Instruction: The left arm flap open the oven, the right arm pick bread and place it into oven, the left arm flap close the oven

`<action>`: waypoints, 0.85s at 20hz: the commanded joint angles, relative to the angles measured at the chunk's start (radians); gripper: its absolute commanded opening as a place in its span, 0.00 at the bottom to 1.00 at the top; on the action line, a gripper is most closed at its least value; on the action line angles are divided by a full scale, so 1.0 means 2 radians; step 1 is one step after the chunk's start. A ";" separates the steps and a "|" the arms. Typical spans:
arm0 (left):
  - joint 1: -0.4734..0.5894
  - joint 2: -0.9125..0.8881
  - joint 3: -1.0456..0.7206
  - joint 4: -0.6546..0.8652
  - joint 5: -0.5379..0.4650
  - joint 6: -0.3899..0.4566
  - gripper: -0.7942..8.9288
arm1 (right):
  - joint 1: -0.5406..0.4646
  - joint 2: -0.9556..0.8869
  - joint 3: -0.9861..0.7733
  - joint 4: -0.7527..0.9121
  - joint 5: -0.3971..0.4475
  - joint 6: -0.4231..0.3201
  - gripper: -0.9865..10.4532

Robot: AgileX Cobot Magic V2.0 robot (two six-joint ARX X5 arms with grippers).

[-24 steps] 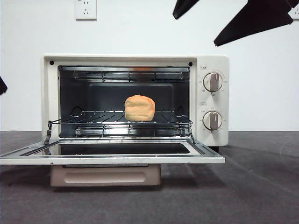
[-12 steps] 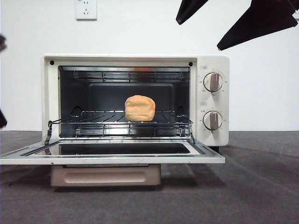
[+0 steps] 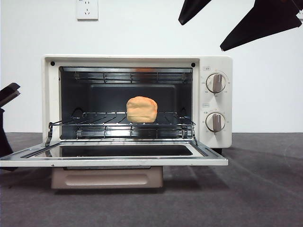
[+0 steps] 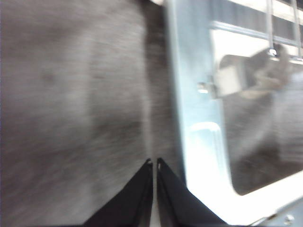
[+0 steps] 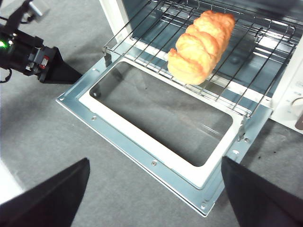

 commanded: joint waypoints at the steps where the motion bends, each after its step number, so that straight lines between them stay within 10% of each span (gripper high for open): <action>1: 0.000 0.021 0.001 0.011 0.017 0.010 0.10 | 0.006 0.003 0.003 0.005 0.002 -0.003 0.47; 17: 0.028 0.038 0.002 0.083 0.135 -0.034 0.10 | 0.006 0.003 0.003 0.005 0.002 0.010 0.47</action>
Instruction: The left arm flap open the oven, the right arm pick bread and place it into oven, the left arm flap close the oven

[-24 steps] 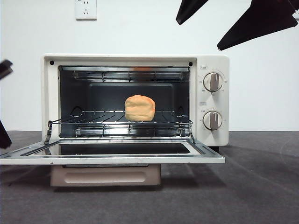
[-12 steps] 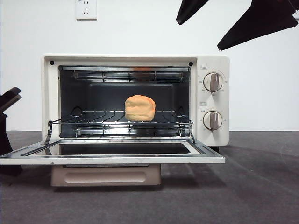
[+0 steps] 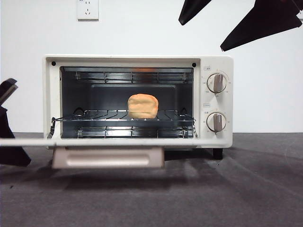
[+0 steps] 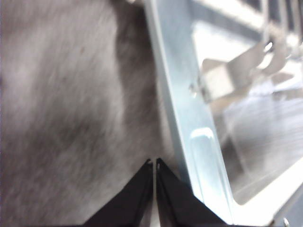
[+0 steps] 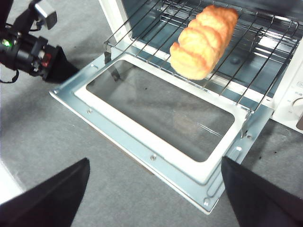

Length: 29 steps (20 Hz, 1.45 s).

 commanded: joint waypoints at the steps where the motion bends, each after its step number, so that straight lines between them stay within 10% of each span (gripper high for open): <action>1: 0.003 -0.010 0.006 0.031 0.032 -0.018 0.10 | 0.006 0.003 0.003 0.005 0.002 0.006 0.47; 19: 0.019 -0.039 0.006 0.216 0.034 -0.101 0.10 | 0.006 0.003 0.003 0.005 0.001 0.018 0.47; 29: 0.006 -0.111 0.008 0.168 0.030 -0.100 0.10 | 0.006 0.003 0.003 0.005 0.002 0.018 0.47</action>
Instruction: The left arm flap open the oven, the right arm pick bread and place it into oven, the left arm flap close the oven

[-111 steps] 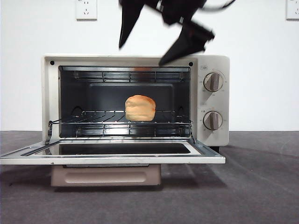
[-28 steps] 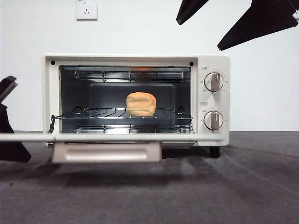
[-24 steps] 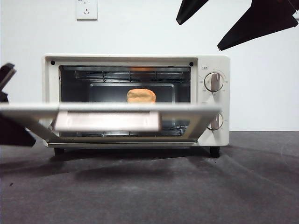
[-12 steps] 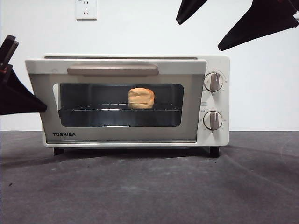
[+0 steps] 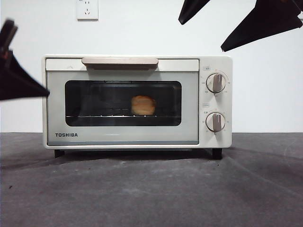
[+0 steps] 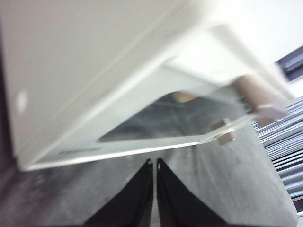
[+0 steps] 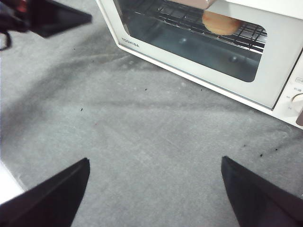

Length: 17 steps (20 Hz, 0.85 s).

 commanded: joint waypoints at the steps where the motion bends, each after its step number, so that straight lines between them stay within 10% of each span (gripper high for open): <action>1: -0.006 -0.040 0.012 -0.035 -0.016 0.009 0.10 | 0.006 0.003 0.003 0.005 0.002 0.005 0.47; 9: -0.065 -0.220 0.106 -0.362 -0.155 0.164 0.10 | 0.006 0.003 0.003 0.011 0.013 0.004 0.47; 17: -0.087 -0.331 0.158 -0.511 -0.183 0.200 0.10 | 0.006 0.003 0.003 0.046 0.015 0.004 0.47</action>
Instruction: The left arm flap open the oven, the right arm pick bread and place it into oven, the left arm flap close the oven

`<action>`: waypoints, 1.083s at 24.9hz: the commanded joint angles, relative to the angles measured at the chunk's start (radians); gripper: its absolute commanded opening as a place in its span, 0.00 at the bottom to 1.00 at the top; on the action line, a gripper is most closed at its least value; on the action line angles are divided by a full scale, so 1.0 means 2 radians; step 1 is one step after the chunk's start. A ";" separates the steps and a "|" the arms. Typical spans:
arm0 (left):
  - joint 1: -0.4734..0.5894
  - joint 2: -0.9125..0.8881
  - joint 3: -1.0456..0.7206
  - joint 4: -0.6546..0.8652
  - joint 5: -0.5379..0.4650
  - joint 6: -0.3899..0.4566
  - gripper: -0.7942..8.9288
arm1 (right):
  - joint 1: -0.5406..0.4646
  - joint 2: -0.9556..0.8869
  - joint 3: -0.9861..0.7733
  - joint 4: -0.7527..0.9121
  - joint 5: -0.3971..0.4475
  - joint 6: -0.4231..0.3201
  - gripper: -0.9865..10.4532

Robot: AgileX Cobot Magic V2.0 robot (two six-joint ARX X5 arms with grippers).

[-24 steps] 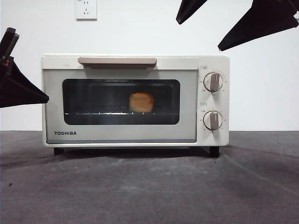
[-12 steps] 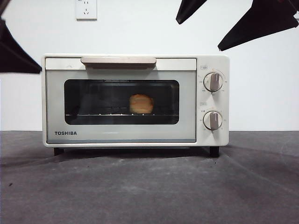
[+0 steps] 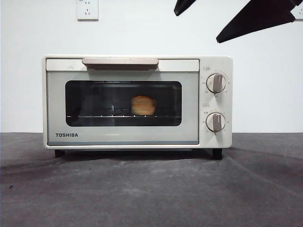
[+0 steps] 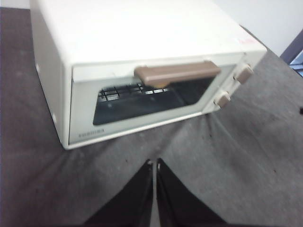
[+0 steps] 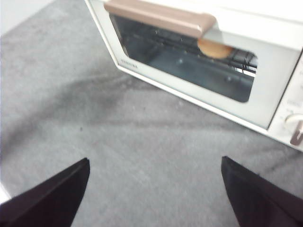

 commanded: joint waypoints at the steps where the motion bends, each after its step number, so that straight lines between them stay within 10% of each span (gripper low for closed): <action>1: -0.002 -0.010 0.008 -0.006 -0.002 0.012 0.10 | 0.006 0.003 0.003 0.012 0.001 0.004 0.46; 5: -0.002 -0.025 0.008 -0.006 -0.002 0.011 0.10 | 0.006 0.003 0.003 0.024 0.001 0.003 0.09; 27: -0.002 -0.027 0.008 -0.005 -0.002 0.011 0.10 | 0.006 0.003 0.003 0.028 0.001 0.003 0.09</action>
